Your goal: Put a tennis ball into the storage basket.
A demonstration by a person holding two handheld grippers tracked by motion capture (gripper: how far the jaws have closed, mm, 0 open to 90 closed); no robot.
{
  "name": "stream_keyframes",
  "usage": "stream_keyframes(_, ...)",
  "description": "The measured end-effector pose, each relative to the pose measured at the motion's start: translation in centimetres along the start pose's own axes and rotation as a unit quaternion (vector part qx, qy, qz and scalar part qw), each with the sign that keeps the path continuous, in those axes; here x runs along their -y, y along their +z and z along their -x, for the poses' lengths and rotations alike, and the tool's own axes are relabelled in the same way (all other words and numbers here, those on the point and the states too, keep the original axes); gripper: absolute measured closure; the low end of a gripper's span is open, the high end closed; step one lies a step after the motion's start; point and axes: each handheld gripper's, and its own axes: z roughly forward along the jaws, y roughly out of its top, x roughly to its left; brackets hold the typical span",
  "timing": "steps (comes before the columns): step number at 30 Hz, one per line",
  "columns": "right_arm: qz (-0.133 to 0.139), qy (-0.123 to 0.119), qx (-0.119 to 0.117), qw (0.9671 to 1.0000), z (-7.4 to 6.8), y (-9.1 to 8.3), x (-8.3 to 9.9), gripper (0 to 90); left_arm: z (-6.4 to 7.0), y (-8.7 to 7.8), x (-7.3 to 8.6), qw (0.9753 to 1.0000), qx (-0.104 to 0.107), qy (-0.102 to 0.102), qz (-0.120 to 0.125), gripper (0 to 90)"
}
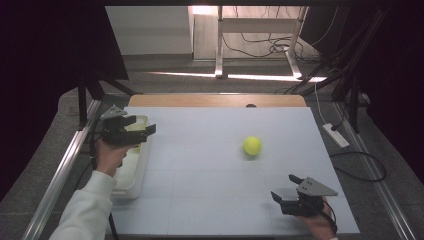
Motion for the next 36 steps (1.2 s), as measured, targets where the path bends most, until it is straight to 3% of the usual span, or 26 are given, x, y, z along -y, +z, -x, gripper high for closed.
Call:
stream_keyframes(12, -0.004, -0.002, -0.001, 1.0000, 0.0, 0.7, -0.2, 12.4, 2.3, 0.4, 1.0, 0.9990, 0.039, 0.019, 0.013, 12.7)
stream_keyframes(23, 0.000, -0.006, -0.001, 1.0000, 0.0, 0.4, -0.1, 12.4, 4.1, 0.6, 1.2, 0.9976, 0.056, 0.038, 0.015, 12.8)
stream_keyframes(31, -0.002, -0.007, -0.003, 1.0000, 0.0, 0.6, -0.2, 12.5, 4.9, 1.1, 1.4, 0.9965, 0.063, 0.054, 0.011, 12.7)
stream_keyframes(36, -0.003, -0.008, -0.002, 1.0000, 0.0, 0.6, -0.2, 12.5, 5.1, 1.4, 1.4, 0.9964, 0.064, 0.055, 0.011, 12.7)
